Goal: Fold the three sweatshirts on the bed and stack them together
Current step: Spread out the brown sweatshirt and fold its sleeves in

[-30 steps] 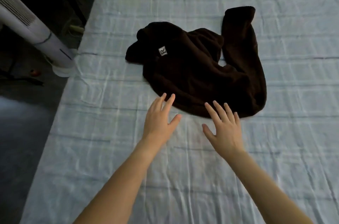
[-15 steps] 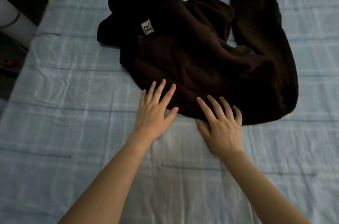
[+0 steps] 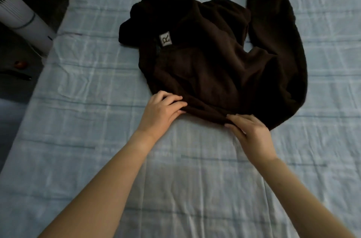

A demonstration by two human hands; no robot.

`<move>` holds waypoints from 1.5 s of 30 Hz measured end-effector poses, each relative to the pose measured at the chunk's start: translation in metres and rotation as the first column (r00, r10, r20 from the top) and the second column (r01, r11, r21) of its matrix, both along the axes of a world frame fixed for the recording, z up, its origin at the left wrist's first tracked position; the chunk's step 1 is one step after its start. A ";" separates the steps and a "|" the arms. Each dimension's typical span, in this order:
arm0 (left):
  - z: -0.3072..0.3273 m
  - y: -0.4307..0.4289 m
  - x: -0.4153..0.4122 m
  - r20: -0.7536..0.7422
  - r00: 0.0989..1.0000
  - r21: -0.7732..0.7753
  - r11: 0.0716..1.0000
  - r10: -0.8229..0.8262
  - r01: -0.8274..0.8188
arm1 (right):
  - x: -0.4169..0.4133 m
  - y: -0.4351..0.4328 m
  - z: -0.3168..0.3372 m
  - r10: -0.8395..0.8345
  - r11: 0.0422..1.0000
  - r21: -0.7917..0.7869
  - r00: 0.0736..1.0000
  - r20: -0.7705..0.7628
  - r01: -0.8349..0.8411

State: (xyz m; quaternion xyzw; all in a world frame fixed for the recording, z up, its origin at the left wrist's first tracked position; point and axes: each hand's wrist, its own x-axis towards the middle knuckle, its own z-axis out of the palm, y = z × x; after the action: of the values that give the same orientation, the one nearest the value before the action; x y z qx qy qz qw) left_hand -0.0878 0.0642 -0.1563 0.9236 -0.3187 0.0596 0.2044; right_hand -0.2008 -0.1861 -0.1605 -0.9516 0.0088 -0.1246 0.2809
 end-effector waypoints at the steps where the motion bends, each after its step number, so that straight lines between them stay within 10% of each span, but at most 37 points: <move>1: 0.005 0.006 -0.011 0.028 0.999 0.016 1.000 -0.023 0.023 | -0.012 0.002 0.004 0.017 1.000 0.004 1.000 -0.016 -0.017; 14: 0.019 0.103 -0.192 -0.073 0.996 0.031 0.998 -0.057 0.059 | -0.185 0.086 0.031 -0.016 0.962 0.244 0.916 -0.400 0.123; 28: 0.004 0.159 -0.309 -0.345 0.939 -0.174 0.982 0.007 -0.071 | -0.299 0.136 0.025 -0.035 0.949 0.265 0.893 -0.450 0.170; 38: 0.032 0.179 -0.350 -0.458 0.889 0.221 0.968 -0.008 0.122 | -0.329 0.159 0.044 0.118 0.992 0.098 0.785 -0.608 -0.073; 45: 0.077 0.085 -0.275 -0.068 0.990 0.012 0.992 -0.124 0.125 | -0.232 0.104 0.073 -0.236 0.955 -0.216 0.961 -0.144 0.202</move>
State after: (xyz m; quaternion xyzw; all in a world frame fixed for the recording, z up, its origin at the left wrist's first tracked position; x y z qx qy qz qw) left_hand -0.3624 0.1497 -0.0790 0.9051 -0.3692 0.0133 0.2106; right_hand -0.4324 -0.0825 -0.0872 -0.9751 0.1256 -0.0745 0.1668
